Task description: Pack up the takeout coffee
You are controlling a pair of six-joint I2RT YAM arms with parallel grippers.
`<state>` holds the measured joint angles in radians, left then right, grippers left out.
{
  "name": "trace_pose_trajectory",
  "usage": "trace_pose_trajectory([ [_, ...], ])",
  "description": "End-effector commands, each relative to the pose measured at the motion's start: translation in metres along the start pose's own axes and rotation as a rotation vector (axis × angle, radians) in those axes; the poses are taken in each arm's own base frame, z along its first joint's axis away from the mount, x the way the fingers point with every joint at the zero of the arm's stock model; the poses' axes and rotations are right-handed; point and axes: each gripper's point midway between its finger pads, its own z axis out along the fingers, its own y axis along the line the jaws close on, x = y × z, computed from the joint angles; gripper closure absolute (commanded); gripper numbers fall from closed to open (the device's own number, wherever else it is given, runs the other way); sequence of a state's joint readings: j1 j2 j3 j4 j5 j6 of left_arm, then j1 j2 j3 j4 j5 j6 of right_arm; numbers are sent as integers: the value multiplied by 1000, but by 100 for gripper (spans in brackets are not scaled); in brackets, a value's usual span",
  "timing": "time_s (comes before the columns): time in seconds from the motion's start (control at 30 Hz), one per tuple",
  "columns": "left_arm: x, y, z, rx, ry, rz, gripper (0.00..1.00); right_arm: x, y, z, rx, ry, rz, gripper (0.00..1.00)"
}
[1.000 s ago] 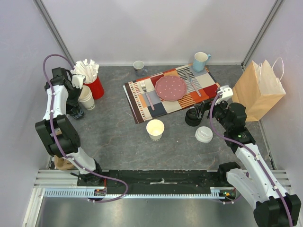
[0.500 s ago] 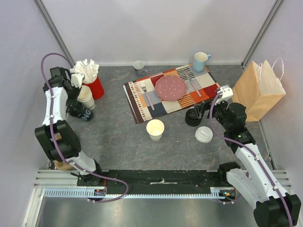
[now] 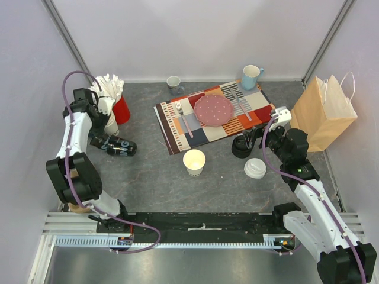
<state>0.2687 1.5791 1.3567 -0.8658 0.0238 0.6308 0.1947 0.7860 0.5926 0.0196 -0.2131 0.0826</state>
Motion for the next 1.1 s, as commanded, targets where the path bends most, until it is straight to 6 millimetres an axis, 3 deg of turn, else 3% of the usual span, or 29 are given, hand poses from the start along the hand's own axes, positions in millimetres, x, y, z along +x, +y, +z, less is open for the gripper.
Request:
trace_pose_trajectory([
  [0.0, -10, 0, -10, -21, -47, 44, 98, -26, 7, -3, -26, -67, -10, 5],
  [0.13, -10, 5, -15, -50, -43, 36, 98, -26, 8, -3, -28, -67, -10, 5],
  [0.4, -4, 24, -50, -203, -40, 34, 98, -27, 9, -3, -37, -68, -7, 5],
  [0.73, 11, 21, -66, -322, -9, 126, 98, -31, 12, -5, -48, -75, -8, 5],
  [1.07, 11, 5, -83, -385, -18, 227, 98, -32, 14, -6, -57, -73, -10, 5],
])
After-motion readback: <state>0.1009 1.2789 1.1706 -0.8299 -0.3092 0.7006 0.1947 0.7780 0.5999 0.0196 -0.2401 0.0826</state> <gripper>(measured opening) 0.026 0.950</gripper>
